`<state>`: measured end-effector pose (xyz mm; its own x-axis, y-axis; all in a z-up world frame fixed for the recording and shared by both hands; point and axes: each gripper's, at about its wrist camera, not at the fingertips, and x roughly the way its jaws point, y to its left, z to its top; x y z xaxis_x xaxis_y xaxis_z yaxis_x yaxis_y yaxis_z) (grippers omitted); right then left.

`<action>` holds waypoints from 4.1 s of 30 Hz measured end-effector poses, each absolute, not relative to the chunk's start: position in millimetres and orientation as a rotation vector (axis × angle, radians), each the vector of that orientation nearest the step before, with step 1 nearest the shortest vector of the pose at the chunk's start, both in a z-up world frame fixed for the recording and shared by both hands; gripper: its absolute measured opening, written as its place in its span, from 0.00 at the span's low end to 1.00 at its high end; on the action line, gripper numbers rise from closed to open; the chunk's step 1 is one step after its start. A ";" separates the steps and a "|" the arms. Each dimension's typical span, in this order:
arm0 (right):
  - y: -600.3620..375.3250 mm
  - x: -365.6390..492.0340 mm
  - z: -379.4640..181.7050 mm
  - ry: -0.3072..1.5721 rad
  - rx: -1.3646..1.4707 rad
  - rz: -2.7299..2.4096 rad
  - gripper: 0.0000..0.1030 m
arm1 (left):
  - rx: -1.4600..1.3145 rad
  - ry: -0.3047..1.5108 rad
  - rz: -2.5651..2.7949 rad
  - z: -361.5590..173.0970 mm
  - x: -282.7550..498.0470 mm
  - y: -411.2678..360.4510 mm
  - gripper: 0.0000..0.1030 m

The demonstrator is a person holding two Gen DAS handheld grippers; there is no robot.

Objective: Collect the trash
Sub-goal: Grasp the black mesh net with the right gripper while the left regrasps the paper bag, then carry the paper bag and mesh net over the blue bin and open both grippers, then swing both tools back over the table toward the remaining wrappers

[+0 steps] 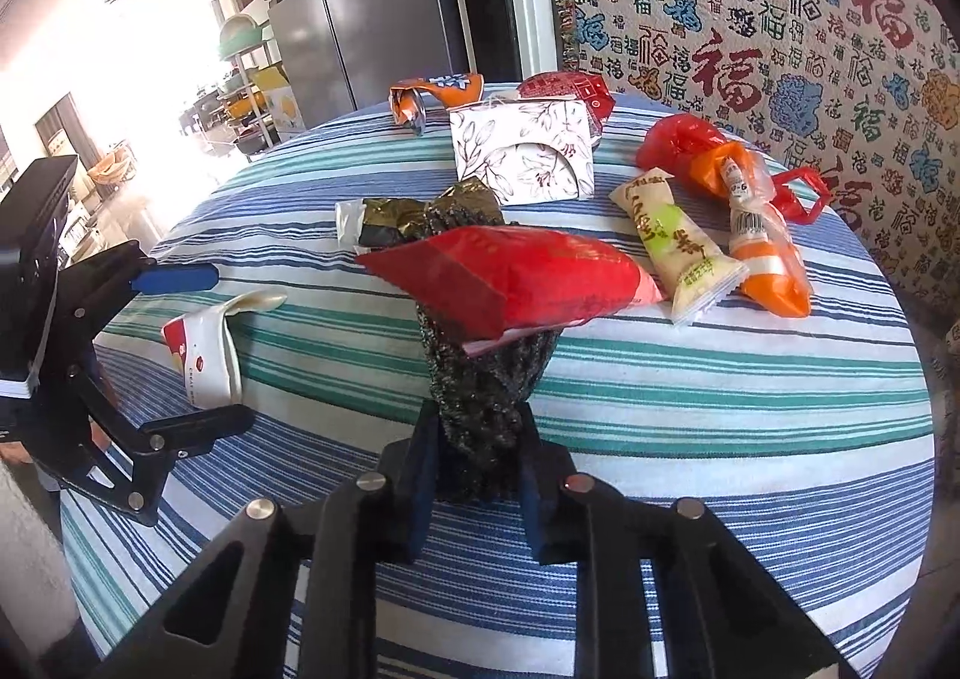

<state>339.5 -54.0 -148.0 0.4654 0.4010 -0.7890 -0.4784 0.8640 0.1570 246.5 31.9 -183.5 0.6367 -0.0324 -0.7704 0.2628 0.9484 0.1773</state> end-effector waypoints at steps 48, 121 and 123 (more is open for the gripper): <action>-190.3 214.2 -76.2 0.756 -0.054 0.442 0.18 | 0.056 0.769 -0.358 -135.1 207.4 -63.1 0.67; -297.5 243.7 -113.6 0.747 0.021 0.078 0.62 | 0.066 0.867 -0.341 -146.6 224.4 -134.1 0.91; -262.0 252.3 -117.1 0.764 0.010 0.144 0.62 | 0.056 0.871 -0.254 -152.1 224.5 -94.2 0.91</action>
